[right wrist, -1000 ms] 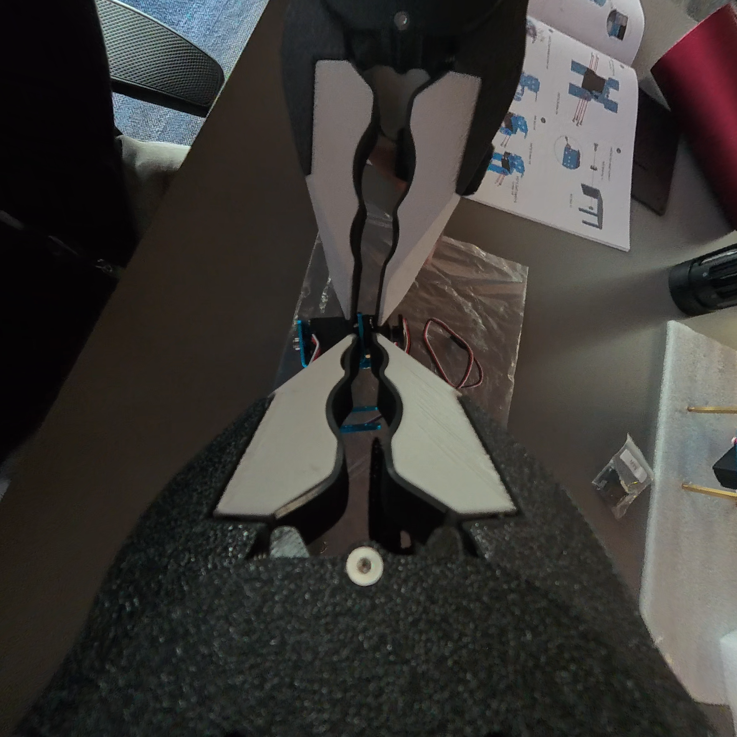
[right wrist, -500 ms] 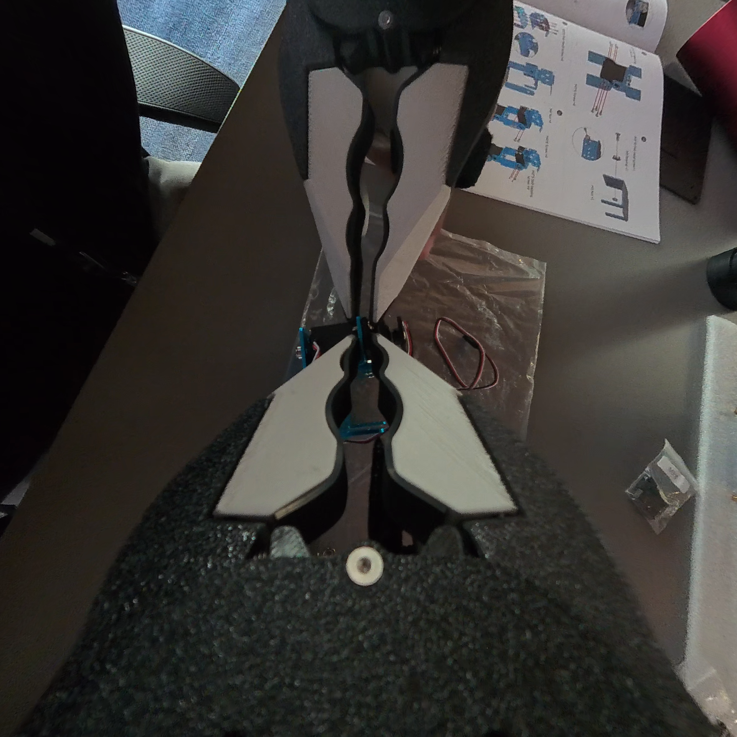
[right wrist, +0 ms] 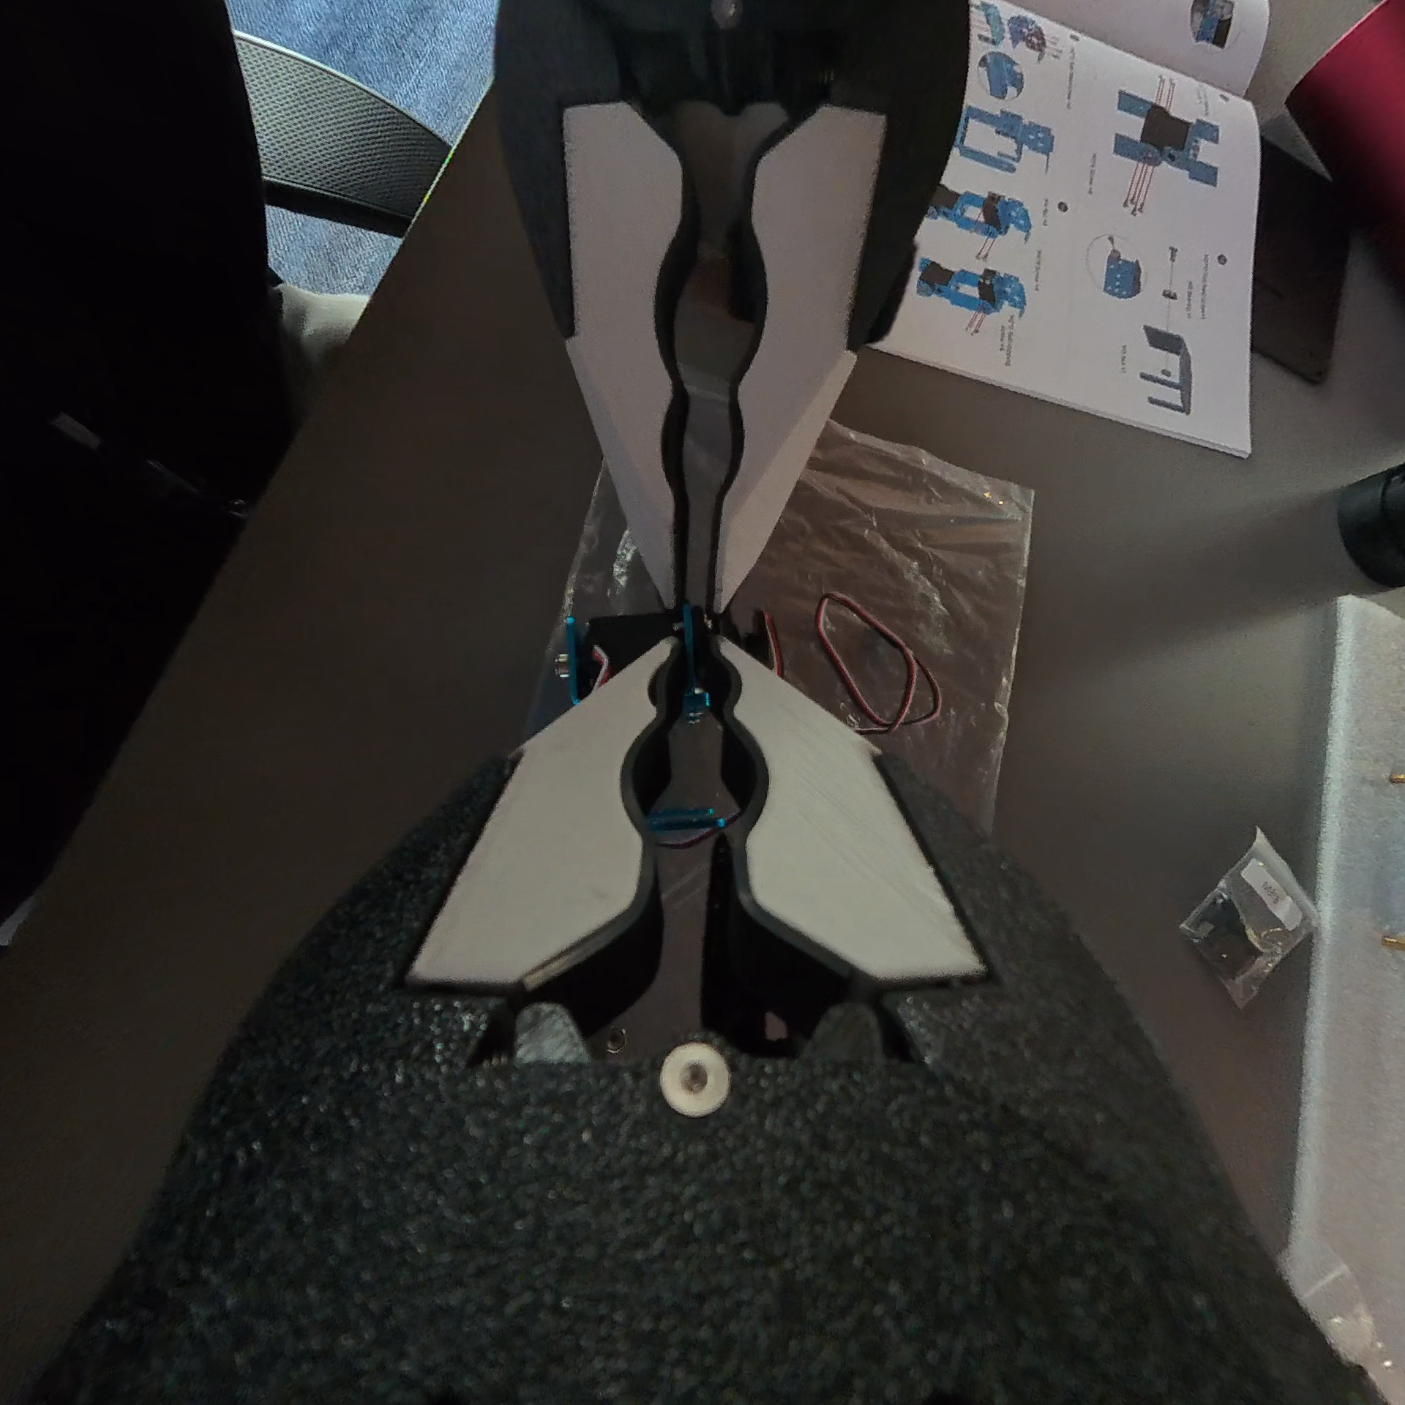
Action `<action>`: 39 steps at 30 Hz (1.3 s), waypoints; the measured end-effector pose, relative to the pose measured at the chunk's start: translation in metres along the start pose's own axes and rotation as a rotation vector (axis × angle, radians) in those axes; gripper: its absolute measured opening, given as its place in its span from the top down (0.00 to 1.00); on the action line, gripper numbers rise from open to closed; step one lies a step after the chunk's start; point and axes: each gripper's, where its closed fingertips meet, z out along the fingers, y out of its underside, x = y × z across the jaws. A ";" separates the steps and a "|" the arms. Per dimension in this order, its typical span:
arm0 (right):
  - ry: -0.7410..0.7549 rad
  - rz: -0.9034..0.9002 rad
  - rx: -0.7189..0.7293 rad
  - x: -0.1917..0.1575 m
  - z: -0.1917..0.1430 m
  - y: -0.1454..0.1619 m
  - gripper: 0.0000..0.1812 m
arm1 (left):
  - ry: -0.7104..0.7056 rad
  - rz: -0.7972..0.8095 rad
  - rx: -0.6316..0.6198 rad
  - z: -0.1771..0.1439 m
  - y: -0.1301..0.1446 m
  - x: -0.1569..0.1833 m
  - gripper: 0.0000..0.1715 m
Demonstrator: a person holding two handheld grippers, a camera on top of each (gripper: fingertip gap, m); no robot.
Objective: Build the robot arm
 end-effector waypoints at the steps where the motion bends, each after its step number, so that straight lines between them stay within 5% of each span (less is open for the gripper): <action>1: -0.002 0.009 0.009 0.000 0.000 0.000 0.98 | -0.012 -0.031 -0.007 0.000 0.000 0.000 0.98; 14: -0.030 0.193 0.095 -0.013 -0.022 -0.001 0.90 | -0.078 -0.033 -0.031 0.003 -0.005 0.009 1.00; 25: -0.030 0.200 -0.018 -0.019 -0.008 0.007 0.98 | -0.046 -0.005 -0.048 0.009 -0.005 0.020 1.00; 35: -0.136 0.046 0.058 -0.018 -0.011 -0.008 0.98 | -0.022 0.030 -0.034 -0.007 -0.011 0.009 0.88; 39: -0.199 -0.185 0.074 -0.011 -0.012 -0.020 0.98 | 0.006 -0.031 -0.008 -0.025 -0.010 0.005 0.84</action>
